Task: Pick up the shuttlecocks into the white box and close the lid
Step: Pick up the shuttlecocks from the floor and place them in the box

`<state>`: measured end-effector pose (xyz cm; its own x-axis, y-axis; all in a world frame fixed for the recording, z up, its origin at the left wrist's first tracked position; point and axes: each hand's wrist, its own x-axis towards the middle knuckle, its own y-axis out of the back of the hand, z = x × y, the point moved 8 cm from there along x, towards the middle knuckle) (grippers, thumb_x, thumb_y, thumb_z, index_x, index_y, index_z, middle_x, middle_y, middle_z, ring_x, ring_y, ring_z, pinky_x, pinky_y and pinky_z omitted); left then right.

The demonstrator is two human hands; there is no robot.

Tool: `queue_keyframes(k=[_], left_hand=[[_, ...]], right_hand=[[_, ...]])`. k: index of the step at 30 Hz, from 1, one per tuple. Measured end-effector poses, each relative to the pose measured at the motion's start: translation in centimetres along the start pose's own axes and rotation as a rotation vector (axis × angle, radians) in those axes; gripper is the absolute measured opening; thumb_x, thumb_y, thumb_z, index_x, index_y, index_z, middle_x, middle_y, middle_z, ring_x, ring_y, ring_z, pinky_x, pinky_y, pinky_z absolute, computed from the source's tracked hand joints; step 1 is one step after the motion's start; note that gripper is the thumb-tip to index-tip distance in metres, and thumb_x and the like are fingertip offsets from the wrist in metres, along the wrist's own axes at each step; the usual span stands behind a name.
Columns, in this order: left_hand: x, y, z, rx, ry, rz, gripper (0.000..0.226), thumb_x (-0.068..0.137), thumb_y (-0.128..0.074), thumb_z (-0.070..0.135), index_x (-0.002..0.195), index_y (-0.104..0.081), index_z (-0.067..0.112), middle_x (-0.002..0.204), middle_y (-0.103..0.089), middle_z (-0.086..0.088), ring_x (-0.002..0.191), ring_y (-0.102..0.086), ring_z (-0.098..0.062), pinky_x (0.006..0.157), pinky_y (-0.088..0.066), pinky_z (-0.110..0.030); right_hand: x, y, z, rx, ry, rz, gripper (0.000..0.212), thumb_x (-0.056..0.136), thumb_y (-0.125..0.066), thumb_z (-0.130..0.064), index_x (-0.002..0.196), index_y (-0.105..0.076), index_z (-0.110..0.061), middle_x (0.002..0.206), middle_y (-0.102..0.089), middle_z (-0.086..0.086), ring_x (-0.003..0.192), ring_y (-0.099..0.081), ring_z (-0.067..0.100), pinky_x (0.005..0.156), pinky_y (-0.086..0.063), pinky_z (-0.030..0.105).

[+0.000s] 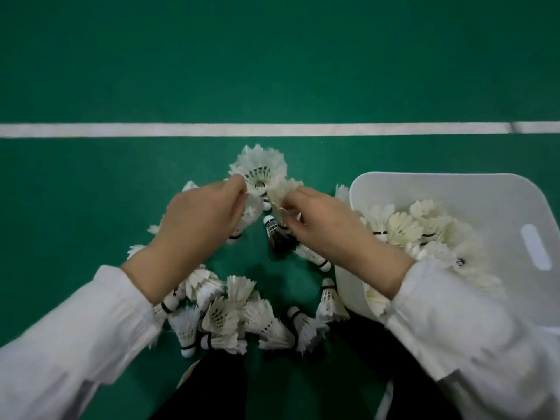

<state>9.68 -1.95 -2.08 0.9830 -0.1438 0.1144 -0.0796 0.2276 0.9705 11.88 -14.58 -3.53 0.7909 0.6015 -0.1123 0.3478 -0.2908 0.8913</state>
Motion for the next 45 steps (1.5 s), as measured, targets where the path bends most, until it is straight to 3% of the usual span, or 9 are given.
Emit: queue_keyframes(k=[6,11,15,20,25,35,37,41,45], left_hand=[[4.0,5.1,6.9,0.075,-0.184,0.101,0.025,0.091,-0.036,0.030,0.084,-0.052,0.013,0.057,-0.057,0.001,0.040,-0.048,-0.023,0.037,-0.038,-0.026],[7.1,6.2,13.5,0.067,-0.318,0.092,0.027,0.092,-0.035,0.032,0.084,-0.055,0.017,0.061,-0.060,0.001,0.046,-0.053,-0.026,0.040,-0.038,-0.026],[8.3,4.9,18.9,0.027,-0.408,0.101,0.021,0.092,-0.039,0.029,0.084,-0.054,0.017,0.062,-0.059,0.001,0.047,-0.047,-0.024,0.040,-0.022,-0.021],[6.4,-1.6,21.7,-0.100,-0.252,-0.015,0.015,0.093,-0.044,0.029,0.088,-0.051,0.017,0.067,-0.058,0.002,0.056,-0.054,-0.026,0.047,-0.040,-0.031],[3.3,-5.2,19.7,-0.250,0.047,-0.029,0.011,0.092,-0.047,0.029,0.088,-0.052,0.020,0.066,-0.058,0.004,0.058,-0.054,-0.023,0.051,-0.046,-0.034],[1.8,-4.4,16.1,-0.341,0.214,0.030,0.010,0.092,-0.048,0.027,0.090,-0.055,0.020,0.070,-0.059,0.004,0.062,-0.053,-0.021,0.053,-0.045,-0.035],[1.6,-3.9,16.0,-0.364,0.200,0.039,0.009,0.091,-0.050,0.026,0.091,-0.056,0.020,0.071,-0.060,0.005,0.060,-0.052,-0.019,0.053,-0.044,-0.034],[1.8,-3.4,17.1,-0.353,0.098,0.037,0.006,0.088,-0.055,0.022,0.089,-0.059,0.017,0.069,-0.057,0.007,0.060,-0.051,-0.018,0.051,-0.044,-0.033],[1.8,-4.1,19.6,-0.345,-0.019,-0.029,0.008,0.085,-0.060,0.021,0.080,-0.055,0.016,0.066,-0.052,0.008,0.059,-0.049,-0.018,0.050,-0.040,-0.030]], right_hand=[[-2.7,8.9,2.0,-0.209,0.094,0.019,0.022,0.094,-0.043,-0.026,0.111,-0.054,-0.015,0.108,-0.056,0.002,0.095,-0.057,0.024,0.075,-0.047,0.037],[-8.3,13.7,7.5,-0.146,-0.028,0.154,0.016,0.092,-0.048,-0.028,0.100,-0.057,-0.018,0.099,-0.057,-0.001,0.090,-0.058,0.021,0.075,-0.048,0.039],[-13.3,12.2,13.7,-0.055,-0.208,0.197,0.013,0.091,-0.052,-0.027,0.097,-0.061,-0.019,0.094,-0.058,-0.005,0.087,-0.058,0.016,0.074,-0.047,0.033],[-17.7,6.0,17.7,0.087,-0.311,0.070,0.015,0.092,-0.050,-0.029,0.098,-0.061,-0.020,0.092,-0.051,-0.012,0.089,-0.058,0.013,0.080,-0.047,0.032],[-17.0,1.9,15.5,0.215,-0.200,-0.098,0.020,0.094,-0.049,-0.031,0.103,-0.060,-0.017,0.093,-0.051,-0.011,0.088,-0.056,0.009,0.077,-0.043,0.021],[-14.4,-4.8,14.1,0.124,-0.164,-0.477,0.041,0.094,-0.047,-0.021,0.135,-0.046,-0.016,0.140,-0.045,0.002,0.125,-0.046,0.020,0.103,-0.034,0.029],[-14.8,-3.1,13.9,0.171,-0.163,-0.362,0.036,0.095,-0.047,-0.022,0.131,-0.051,-0.021,0.137,-0.048,-0.006,0.118,-0.052,0.014,0.100,-0.041,0.030],[-15.7,5.5,13.4,0.341,-0.147,0.281,0.030,0.091,-0.053,-0.011,0.117,-0.056,-0.024,0.122,-0.048,-0.012,0.079,-0.060,0.012,0.067,-0.054,0.034],[-14.3,7.5,11.3,0.020,0.003,0.274,0.053,0.084,-0.055,-0.005,0.124,-0.035,-0.033,0.139,-0.026,-0.014,0.081,-0.060,0.017,0.049,-0.051,0.037]])
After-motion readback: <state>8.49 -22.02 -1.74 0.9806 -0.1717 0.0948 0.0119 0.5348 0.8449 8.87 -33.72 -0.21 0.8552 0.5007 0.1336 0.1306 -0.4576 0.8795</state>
